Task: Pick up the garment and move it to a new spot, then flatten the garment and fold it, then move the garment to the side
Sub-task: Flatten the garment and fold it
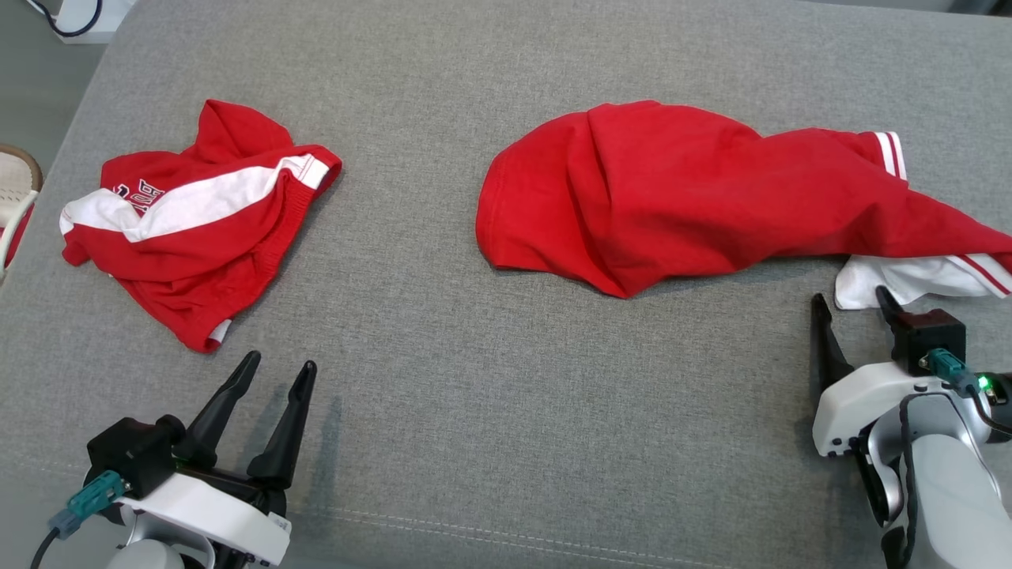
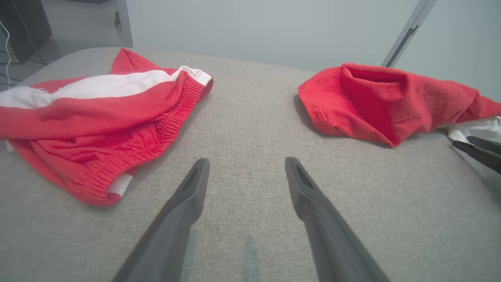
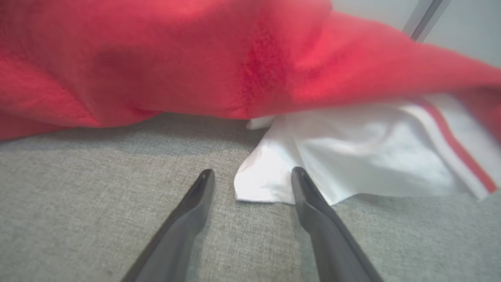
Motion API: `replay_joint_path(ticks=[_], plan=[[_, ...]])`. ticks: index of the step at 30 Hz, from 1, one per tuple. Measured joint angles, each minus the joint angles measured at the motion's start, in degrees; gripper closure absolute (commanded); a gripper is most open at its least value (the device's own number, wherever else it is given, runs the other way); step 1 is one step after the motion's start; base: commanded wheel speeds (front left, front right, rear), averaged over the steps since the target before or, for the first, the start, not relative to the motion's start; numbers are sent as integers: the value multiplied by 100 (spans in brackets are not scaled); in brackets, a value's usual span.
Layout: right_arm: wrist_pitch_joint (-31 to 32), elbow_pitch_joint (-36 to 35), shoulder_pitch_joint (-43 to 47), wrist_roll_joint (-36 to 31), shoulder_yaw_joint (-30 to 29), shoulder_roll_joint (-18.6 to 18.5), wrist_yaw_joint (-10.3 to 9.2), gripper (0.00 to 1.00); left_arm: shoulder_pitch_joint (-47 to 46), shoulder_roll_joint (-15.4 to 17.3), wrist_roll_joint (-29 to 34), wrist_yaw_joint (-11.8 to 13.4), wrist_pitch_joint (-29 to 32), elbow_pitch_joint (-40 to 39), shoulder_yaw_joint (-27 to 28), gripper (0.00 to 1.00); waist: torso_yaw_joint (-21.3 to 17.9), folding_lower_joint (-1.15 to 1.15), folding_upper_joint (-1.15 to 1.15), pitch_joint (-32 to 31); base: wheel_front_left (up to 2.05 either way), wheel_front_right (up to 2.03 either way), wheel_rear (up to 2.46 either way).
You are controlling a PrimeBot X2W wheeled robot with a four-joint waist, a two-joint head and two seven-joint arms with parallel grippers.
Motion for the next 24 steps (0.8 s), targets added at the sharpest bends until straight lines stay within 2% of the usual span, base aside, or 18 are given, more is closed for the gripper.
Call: replay_joint_path(ticks=[2, 4, 6, 11, 12, 13, 14, 17, 20, 24], plan=[[94, -46, 52, -35, -18, 1, 0, 22, -4, 35, -13, 0, 0, -1, -2, 0, 15, 0, 0, 13, 0, 0, 0], [237, -113, 51, -40, -82, 2, 0, 51, -10, 64, -13, 0, 0, -2, -2, 0, 27, 0, 0, 18, 0, 0, 0], [320, -120, 52, -40, -151, 2, 0, 57, -11, 71, -19, 0, 0, -2, -2, 0, 36, 0, 0, 21, 0, 0, 0], [444, -135, 48, -51, -253, 8, 0, 59, -12, 74, -20, 0, 0, -8, -4, 0, 51, 0, 0, 15, 0, 0, 0], [482, -125, 46, -51, -291, 8, 0, 70, -12, 74, -20, 0, 0, -8, -4, 0, 53, 0, 0, 9, 0, 0, 0], [522, -111, 39, -38, -327, 8, 0, 90, -12, 73, -20, 0, 0, -8, -4, 0, 55, 0, 0, 4, 0, 0, 0], [535, -90, 30, -4, -350, 5, 0, 100, -14, 73, -20, -1, 0, -7, -4, 0, 57, 0, 0, -2, 0, 0, 0], [434, -45, 31, 108, -350, 7, 0, 100, -15, 69, -20, 0, 0, 1, -4, 0, 54, 0, 0, -59, 0, 0, 0], [59, -152, 24, 308, -315, 10, 0, 100, -15, 64, -16, 0, 0, 26, 12, 0, 17, 0, 0, -162, 0, 0, 0], [-245, -790, -47, 460, -149, 5, 0, 100, -10, -7, 54, 0, 0, 71, 68, 0, -99, 0, 0, -348, 0, 0, 0]])
